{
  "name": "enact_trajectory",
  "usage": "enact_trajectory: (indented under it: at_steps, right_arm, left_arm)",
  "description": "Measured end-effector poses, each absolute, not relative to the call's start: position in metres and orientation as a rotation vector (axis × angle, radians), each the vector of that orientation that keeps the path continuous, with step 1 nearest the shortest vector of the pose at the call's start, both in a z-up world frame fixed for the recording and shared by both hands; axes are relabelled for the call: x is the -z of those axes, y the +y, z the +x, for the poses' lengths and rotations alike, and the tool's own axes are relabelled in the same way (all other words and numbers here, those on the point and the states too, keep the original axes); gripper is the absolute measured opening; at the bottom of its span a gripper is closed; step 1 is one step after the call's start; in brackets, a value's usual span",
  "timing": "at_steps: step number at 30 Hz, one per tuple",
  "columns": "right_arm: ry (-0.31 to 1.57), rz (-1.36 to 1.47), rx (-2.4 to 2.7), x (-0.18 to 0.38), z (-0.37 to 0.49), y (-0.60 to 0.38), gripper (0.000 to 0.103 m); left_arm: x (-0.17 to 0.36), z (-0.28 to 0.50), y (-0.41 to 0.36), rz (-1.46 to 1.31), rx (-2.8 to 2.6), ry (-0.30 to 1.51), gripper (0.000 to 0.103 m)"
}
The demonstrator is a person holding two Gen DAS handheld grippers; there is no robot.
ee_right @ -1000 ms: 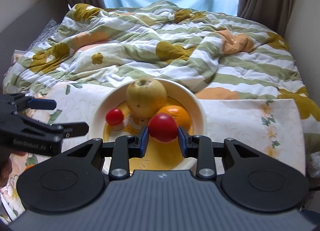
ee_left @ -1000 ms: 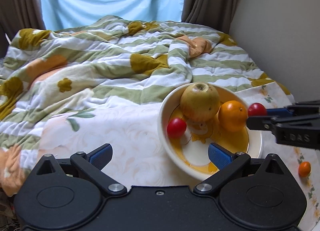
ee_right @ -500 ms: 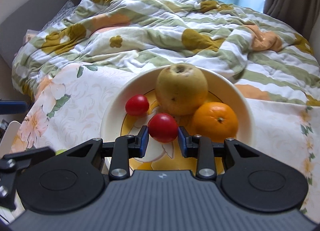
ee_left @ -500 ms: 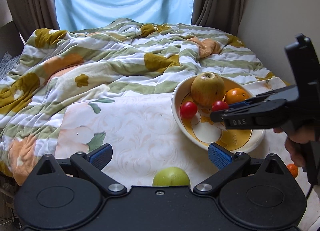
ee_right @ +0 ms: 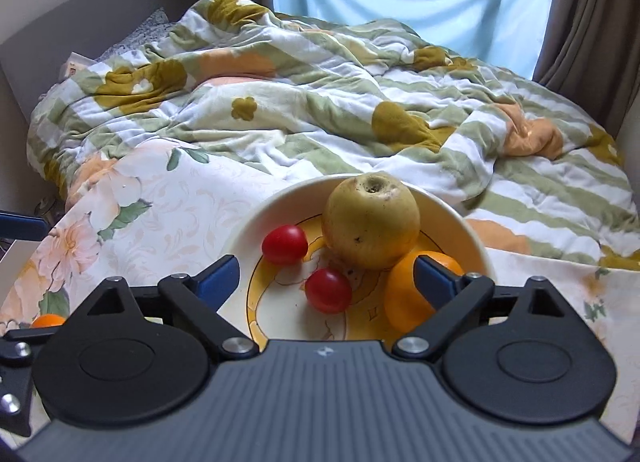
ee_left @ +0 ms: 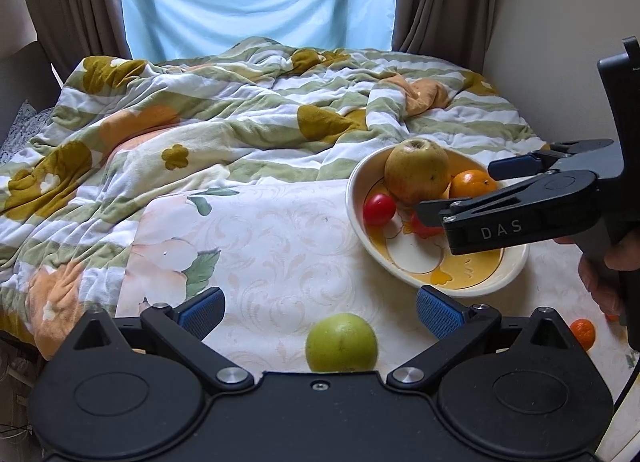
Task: Organize fruits
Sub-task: 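Withdraw both tools from the bowl toward the remaining fruits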
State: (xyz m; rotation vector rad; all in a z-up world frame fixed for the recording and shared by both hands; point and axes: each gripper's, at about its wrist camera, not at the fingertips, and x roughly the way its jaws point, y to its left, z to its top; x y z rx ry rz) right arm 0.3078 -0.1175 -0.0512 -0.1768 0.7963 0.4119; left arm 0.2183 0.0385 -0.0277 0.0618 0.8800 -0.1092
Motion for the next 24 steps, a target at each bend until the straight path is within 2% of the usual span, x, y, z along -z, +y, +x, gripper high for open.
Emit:
enact_trajectory:
  at_steps: [24]
  right_arm:
    - [0.719, -0.064, -0.356, -0.027, 0.194, -0.187, 0.103]
  left_arm:
    - [-0.035, 0.114, 0.024, 0.009, 0.020, 0.695, 0.103]
